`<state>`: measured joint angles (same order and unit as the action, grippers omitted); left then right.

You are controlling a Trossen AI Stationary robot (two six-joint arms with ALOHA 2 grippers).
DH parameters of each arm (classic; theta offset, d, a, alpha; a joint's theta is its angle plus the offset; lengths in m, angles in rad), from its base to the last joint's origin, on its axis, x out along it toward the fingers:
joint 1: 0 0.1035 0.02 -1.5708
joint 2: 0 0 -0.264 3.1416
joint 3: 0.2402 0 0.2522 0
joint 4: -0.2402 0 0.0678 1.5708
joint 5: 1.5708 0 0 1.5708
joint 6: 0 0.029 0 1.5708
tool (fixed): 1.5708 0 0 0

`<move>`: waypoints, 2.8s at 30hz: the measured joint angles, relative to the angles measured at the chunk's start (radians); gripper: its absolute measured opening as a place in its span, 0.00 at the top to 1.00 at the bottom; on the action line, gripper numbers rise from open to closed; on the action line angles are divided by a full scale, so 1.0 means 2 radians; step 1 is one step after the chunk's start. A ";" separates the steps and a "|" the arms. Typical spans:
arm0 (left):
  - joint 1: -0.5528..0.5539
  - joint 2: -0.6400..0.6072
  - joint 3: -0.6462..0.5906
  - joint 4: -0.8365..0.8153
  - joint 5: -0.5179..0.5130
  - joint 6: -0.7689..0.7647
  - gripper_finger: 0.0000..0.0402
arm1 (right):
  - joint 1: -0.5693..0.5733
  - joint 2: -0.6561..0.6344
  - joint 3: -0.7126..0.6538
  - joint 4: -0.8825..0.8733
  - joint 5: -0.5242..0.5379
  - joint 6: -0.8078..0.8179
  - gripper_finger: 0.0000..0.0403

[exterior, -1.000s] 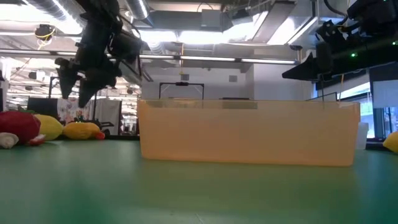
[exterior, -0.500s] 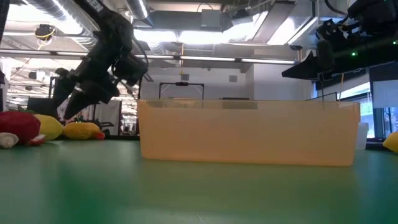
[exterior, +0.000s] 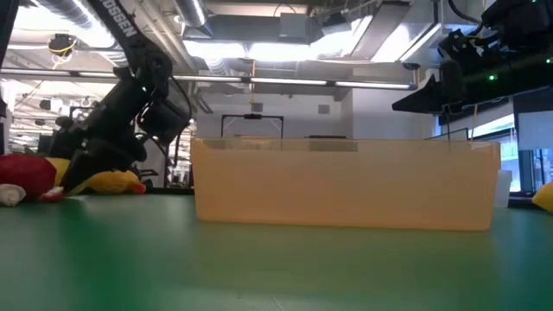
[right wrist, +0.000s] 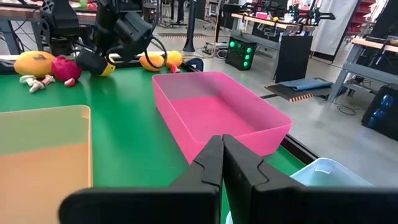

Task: Sort produce into baskets
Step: Put the yellow lemon into the red bin

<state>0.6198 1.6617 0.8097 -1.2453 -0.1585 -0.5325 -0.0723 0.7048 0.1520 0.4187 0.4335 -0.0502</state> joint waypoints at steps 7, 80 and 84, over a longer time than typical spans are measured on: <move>0.006 0.000 -0.008 0.023 0.000 0.031 0.23 | 0.000 0.000 0.000 -0.001 0.000 0.000 0.98; 0.040 -0.093 0.127 0.381 -0.001 0.207 0.07 | 0.000 0.000 0.000 0.051 -0.003 0.000 0.98; 0.040 -0.136 0.127 0.317 -0.001 0.218 0.07 | 0.000 0.000 0.000 0.052 -0.004 0.000 0.98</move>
<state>0.7002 1.3893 1.0634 -0.6120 -0.1601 -0.0972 -0.0723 0.7049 0.1520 0.5219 0.4263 -0.0498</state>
